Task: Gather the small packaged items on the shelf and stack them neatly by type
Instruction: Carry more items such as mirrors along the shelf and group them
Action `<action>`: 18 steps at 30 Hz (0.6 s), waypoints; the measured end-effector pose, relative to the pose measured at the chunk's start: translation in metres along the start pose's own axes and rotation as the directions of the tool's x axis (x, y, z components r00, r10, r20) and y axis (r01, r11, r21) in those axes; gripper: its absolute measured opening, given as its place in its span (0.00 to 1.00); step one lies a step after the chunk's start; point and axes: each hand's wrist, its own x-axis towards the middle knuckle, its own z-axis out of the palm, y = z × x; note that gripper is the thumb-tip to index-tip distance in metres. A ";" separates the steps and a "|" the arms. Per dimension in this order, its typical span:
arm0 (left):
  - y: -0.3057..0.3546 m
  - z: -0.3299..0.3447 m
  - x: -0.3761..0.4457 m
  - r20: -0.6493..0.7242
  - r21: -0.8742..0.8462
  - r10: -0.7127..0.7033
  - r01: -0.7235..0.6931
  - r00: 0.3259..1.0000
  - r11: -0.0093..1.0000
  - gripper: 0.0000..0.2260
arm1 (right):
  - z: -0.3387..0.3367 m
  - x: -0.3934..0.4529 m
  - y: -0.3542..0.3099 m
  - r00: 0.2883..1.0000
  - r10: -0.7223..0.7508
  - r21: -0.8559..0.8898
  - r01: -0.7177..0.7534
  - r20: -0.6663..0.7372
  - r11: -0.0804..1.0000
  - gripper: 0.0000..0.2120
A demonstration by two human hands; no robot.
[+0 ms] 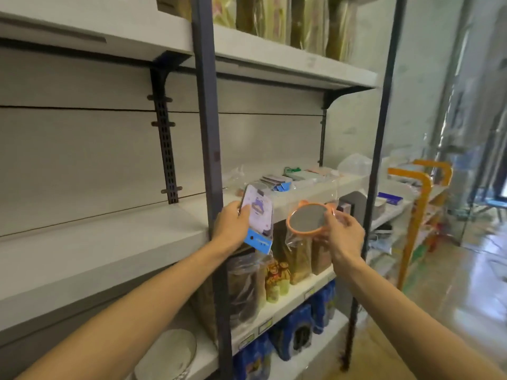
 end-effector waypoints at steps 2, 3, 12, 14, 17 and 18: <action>0.000 0.019 0.021 -0.006 -0.047 -0.054 0.054 0.999 0.997 0.13 | -0.006 0.025 0.007 1.000 0.014 0.009 -0.014 -0.010 1.000 0.14; -0.001 0.028 0.032 -0.003 -0.077 -0.072 0.072 0.997 0.994 0.13 | -0.009 0.040 0.011 1.000 0.022 0.001 -0.022 -0.017 1.000 0.14; 0.000 0.123 0.172 -0.037 -0.174 -0.245 0.235 0.969 0.956 0.21 | -0.009 0.188 0.030 0.981 0.194 0.081 -0.195 0.019 0.977 0.12; 0.004 0.137 0.200 -0.055 -0.168 -0.254 0.241 0.966 0.956 0.21 | -0.003 0.218 0.030 0.982 0.184 0.084 -0.187 0.036 0.979 0.13; 0.002 0.159 0.243 -0.055 -0.180 -0.247 0.234 0.967 0.955 0.21 | 0.005 0.256 0.031 0.980 0.186 0.095 -0.193 0.074 0.977 0.12; 0.001 0.165 0.255 -0.052 -0.190 -0.245 0.232 0.968 0.954 0.22 | 0.007 0.268 0.032 0.978 0.189 0.092 -0.197 0.085 0.976 0.12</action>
